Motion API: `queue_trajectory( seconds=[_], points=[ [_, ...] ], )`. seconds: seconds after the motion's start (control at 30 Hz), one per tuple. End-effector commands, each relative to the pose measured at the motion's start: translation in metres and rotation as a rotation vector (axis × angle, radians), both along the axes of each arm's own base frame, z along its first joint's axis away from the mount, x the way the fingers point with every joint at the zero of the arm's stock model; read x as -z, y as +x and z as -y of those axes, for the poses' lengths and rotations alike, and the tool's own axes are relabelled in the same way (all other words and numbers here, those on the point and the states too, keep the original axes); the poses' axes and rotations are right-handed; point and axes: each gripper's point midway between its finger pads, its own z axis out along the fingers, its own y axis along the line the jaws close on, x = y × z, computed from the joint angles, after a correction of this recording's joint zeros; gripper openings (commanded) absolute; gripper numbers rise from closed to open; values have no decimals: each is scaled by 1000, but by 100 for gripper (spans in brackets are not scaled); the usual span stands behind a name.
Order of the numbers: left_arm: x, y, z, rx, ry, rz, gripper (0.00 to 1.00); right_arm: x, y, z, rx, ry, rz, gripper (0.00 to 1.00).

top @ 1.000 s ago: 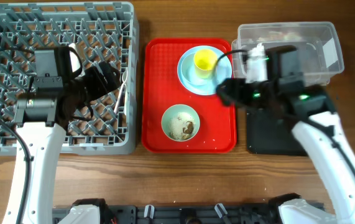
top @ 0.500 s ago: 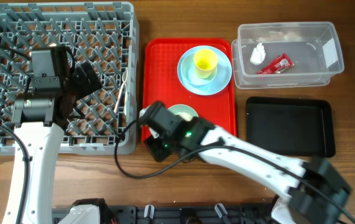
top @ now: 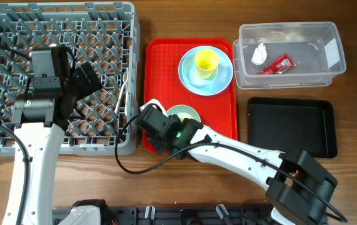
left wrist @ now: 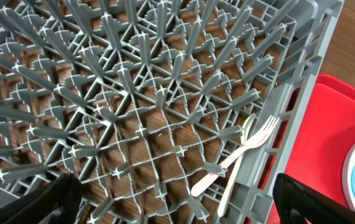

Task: Sort waste into correct bins and load items into the dishwasher rack
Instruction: 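Reach the right gripper to the green rice bowl and grasp its rim, then lift the green bowl and carry it right over the black tray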

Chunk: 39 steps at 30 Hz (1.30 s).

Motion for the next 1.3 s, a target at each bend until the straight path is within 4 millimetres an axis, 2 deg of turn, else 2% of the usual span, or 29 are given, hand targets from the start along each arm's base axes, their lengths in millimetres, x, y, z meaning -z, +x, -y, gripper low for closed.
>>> queue_trajectory(
  seconds=[0.0,0.13,0.23,0.37,0.57,0.73,0.8,0.87,1.1,1.27],
  points=[
    [-1,0,-5,-4,25,-2,100,2,11,16,60,-71,54,42],
    [-1,0,-5,-4,25,-2,100,5,5,14,57,-55,20,41],
    [-1,0,-5,-4,25,-2,100,7,-1,11,45,-41,-15,37],
    [-1,0,-5,-4,25,-2,100,9,-4,14,75,-37,-40,38],
    [-1,0,-5,-4,25,-2,100,31,-14,29,79,-74,-63,38],
    [-1,0,-5,-4,25,-2,100,30,-10,24,78,-47,-47,36],
    [-1,0,-5,-4,25,-2,100,29,-10,22,78,-41,-44,25],
    [-1,0,-5,-4,25,-2,100,29,-10,22,77,-42,-43,21],
    [-1,0,-5,-4,25,-2,100,32,-16,26,68,-58,-74,22],
    [-1,0,-5,-4,25,-2,100,36,-22,35,69,-97,-97,19]
  ],
)
